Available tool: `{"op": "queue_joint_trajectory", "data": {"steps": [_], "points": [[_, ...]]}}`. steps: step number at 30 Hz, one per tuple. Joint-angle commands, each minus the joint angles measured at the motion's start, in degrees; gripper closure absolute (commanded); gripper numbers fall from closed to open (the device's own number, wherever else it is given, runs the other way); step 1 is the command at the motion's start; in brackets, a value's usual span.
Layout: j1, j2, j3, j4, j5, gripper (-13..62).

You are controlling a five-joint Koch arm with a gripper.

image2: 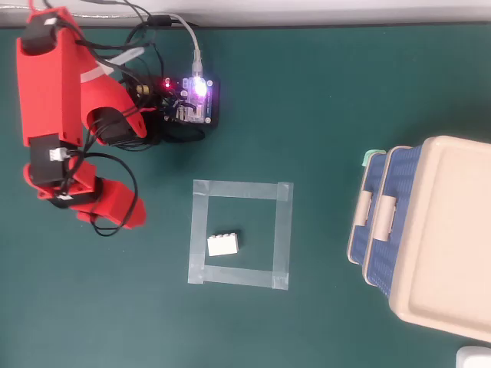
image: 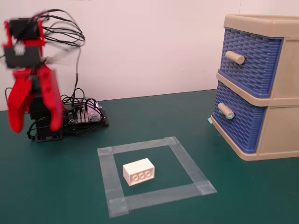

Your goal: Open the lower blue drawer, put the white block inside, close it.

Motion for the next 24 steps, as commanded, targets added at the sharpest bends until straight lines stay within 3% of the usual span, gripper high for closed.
{"op": "queue_joint_trajectory", "data": {"steps": [1,5,9,13,19,24], "points": [[-11.51,-2.81,-0.79,-10.55,12.83,15.9],[-34.37,-5.89,-0.62,-23.38,32.52,15.9],[-46.67,-11.51,0.09,-37.97,46.85,16.0],[-51.5,-19.95,10.46,-62.31,59.06,16.1],[-54.67,-32.26,30.59,-111.8,59.85,16.0],[-56.69,-48.52,28.56,-134.91,59.85,16.0]]}}
